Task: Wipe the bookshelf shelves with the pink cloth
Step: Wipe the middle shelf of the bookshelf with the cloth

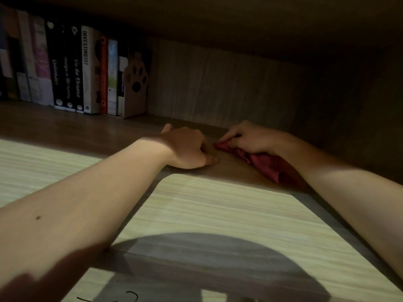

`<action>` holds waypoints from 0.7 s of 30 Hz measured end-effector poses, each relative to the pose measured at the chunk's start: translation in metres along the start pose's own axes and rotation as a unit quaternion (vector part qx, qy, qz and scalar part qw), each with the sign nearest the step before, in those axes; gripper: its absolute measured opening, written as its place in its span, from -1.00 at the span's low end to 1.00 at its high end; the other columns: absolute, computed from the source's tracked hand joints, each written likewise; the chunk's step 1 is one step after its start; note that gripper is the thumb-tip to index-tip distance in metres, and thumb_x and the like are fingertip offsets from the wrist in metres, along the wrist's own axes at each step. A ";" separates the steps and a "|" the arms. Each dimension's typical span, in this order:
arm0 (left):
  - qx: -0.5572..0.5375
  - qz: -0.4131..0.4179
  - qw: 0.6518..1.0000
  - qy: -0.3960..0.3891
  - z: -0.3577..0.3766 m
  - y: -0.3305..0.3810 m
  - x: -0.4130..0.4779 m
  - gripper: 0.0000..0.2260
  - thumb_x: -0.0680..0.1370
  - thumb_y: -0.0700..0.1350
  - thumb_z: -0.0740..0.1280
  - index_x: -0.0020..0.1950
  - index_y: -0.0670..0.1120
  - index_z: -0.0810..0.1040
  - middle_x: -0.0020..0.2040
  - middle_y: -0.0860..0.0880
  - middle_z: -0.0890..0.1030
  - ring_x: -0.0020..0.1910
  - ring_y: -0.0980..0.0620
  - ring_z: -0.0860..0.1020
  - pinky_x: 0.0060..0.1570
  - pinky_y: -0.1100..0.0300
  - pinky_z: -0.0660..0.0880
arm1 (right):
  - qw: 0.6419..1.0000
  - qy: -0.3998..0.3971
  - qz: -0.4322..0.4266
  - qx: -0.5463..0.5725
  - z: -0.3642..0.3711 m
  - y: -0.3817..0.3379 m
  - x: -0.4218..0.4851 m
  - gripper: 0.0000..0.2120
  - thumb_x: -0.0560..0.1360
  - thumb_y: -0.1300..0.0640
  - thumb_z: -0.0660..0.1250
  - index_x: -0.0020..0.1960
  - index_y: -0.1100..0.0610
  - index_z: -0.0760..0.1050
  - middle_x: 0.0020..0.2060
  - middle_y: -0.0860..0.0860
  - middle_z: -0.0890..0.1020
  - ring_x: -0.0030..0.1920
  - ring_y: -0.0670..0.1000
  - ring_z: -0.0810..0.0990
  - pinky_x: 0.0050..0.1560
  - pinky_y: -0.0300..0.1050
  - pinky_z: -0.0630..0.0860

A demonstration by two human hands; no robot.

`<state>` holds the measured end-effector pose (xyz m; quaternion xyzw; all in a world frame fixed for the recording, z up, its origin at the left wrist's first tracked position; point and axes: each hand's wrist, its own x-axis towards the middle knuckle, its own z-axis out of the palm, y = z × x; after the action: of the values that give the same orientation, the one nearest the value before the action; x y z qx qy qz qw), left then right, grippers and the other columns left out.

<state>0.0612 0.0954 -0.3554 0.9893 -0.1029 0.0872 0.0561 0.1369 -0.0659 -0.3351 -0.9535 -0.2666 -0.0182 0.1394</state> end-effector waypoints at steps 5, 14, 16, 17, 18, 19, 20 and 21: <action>0.002 -0.001 1.000 0.004 0.000 0.001 0.000 -0.62 0.55 0.26 0.13 0.26 0.15 0.50 0.28 0.10 0.50 0.30 0.01 0.38 0.28 -0.02 0.10 | 0.998 0.031 0.034 -0.032 0.002 0.004 0.005 -0.68 0.57 0.28 0.16 0.24 0.09 0.54 0.21 0.00 0.56 0.15 -0.02 0.49 0.05 -0.31 0.31; 0.003 -0.021 0.999 0.049 -0.002 -0.004 -0.001 -0.67 0.52 0.24 0.20 0.12 0.08 0.56 0.18 0.08 0.52 0.23 0.04 0.42 0.28 -0.01 0.12 | 0.999 0.020 0.035 -0.026 0.001 0.000 0.007 -0.64 0.56 0.31 0.14 0.23 0.06 0.55 0.22 0.00 0.56 0.19 0.04 0.50 0.12 -0.23 0.38; 0.005 -0.019 0.998 0.055 -0.001 -0.004 -0.001 -0.68 0.51 0.23 0.22 0.09 0.08 0.57 0.16 0.08 0.54 0.21 0.04 0.43 0.28 -0.01 0.12 | 0.999 0.018 0.031 -0.032 0.003 0.000 0.007 -0.66 0.56 0.30 0.16 0.24 0.08 0.55 0.21 -0.02 0.56 0.19 0.02 0.49 0.09 -0.28 0.36; 0.005 -0.016 0.998 0.058 -0.002 -0.004 0.000 -0.69 0.50 0.23 0.23 0.07 0.08 0.59 0.14 0.08 0.55 0.21 0.04 0.44 0.27 0.00 0.12 | 1.000 0.011 0.019 -0.022 0.003 -0.002 0.006 -0.68 0.56 0.29 0.19 0.23 0.08 0.56 0.14 -0.05 0.57 0.15 -0.02 0.49 0.06 -0.29 0.34; 0.004 -0.015 0.998 0.061 -0.002 -0.003 0.000 -0.70 0.50 0.22 0.24 0.05 0.09 0.61 0.12 0.09 0.56 0.19 0.05 0.45 0.26 0.01 0.13 | 1.000 0.000 0.002 -0.010 0.002 -0.005 0.005 -0.69 0.55 0.29 0.21 0.22 0.07 0.56 0.06 -0.08 0.56 0.09 -0.05 0.49 0.04 -0.29 0.33; 0.004 -0.018 0.998 0.061 -0.002 -0.003 0.000 -0.70 0.50 0.22 0.24 0.04 0.09 0.62 0.11 0.09 0.57 0.19 0.05 0.45 0.25 0.01 0.13 | 1.000 -0.011 -0.014 0.002 0.000 -0.008 0.005 -0.69 0.54 0.29 0.22 0.21 0.05 0.57 0.02 -0.09 0.54 0.06 -0.07 0.47 0.03 -0.28 0.33; 0.003 -0.021 0.998 0.061 -0.002 -0.003 0.001 -0.69 0.49 0.23 0.24 0.03 0.09 0.62 0.10 0.09 0.58 0.18 0.05 0.45 0.25 0.01 0.13 | 1.000 -0.018 -0.020 0.008 -0.002 -0.009 0.004 -0.68 0.54 0.29 0.22 0.21 0.04 0.57 0.00 -0.09 0.53 0.04 -0.08 0.47 0.03 -0.28 0.34; 0.002 -0.024 0.998 0.061 -0.001 -0.004 0.001 -0.68 0.48 0.25 0.24 0.04 0.09 0.61 0.09 0.09 0.58 0.17 0.05 0.46 0.25 0.01 0.13 | 1.000 -0.020 -0.014 0.010 -0.003 -0.008 0.004 -0.67 0.55 0.29 0.21 0.22 0.03 0.56 0.01 -0.08 0.53 0.04 -0.08 0.47 0.03 -0.27 0.34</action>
<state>0.0633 0.0997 -0.3545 0.9844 -0.0750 0.1467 0.0620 0.1363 -0.0588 -0.3294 -0.9486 -0.2825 0.0011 0.1430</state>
